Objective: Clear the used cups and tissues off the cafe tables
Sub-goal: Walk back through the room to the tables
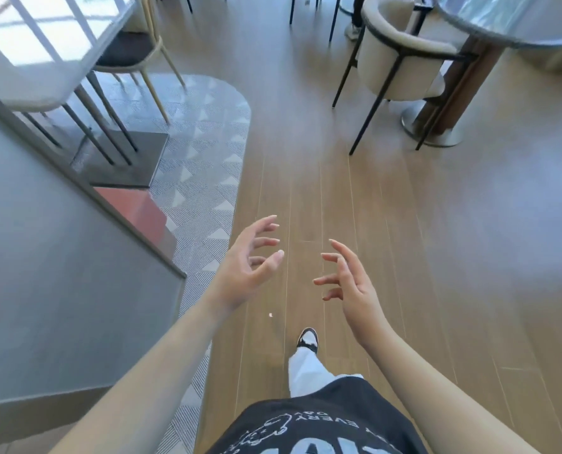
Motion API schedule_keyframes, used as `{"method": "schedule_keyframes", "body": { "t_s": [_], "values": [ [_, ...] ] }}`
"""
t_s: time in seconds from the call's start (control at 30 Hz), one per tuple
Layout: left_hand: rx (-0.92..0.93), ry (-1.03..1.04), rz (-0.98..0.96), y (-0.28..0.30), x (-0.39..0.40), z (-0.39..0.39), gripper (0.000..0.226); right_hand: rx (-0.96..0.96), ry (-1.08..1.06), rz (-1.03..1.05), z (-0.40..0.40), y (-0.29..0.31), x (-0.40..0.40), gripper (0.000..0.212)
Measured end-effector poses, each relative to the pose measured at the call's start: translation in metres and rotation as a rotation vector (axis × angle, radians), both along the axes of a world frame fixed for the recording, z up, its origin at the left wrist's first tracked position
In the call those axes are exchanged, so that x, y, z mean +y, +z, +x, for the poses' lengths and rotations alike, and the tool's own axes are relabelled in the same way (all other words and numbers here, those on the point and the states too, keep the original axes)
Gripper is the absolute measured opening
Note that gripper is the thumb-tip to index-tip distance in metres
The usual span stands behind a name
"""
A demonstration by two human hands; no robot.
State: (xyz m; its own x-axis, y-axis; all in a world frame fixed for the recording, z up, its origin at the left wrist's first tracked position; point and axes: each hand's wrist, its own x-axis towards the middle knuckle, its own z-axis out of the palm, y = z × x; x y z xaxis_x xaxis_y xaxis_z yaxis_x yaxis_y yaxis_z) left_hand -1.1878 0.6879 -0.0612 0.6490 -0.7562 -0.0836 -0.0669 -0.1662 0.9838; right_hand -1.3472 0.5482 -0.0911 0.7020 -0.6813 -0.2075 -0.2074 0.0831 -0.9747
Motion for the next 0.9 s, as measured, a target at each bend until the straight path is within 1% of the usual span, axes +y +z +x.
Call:
{"method": "schedule_keyframes", "body": {
  "t_s": [0.1,0.2,0.37,0.63,0.73,0.9],
  "values": [
    [0.014,0.042,0.012,0.008,-0.045,0.036,0.066,0.001,0.035,0.017,0.046,0.004,-0.048,0.032],
    [0.012,0.063,0.013,0.016,-0.086,0.067,0.067,-0.012,0.090,-0.012,0.089,0.012,-0.096,0.032],
    [0.016,0.101,0.003,0.022,-0.131,0.120,0.065,-0.030,0.126,-0.020,0.153,0.019,-0.151,0.032],
    [0.006,0.176,0.013,0.006,-0.164,0.230,0.060,-0.023,0.188,-0.013,0.269,0.005,-0.201,0.032],
    [0.010,0.229,0.015,-0.001,-0.169,0.288,0.062,-0.027,0.190,-0.017,0.330,0.001,-0.216,0.034],
    [-0.003,0.252,0.017,-0.002,-0.184,0.393,0.064,-0.034,0.175,-0.017,0.433,0.007,-0.233,0.031]
  ]
}}
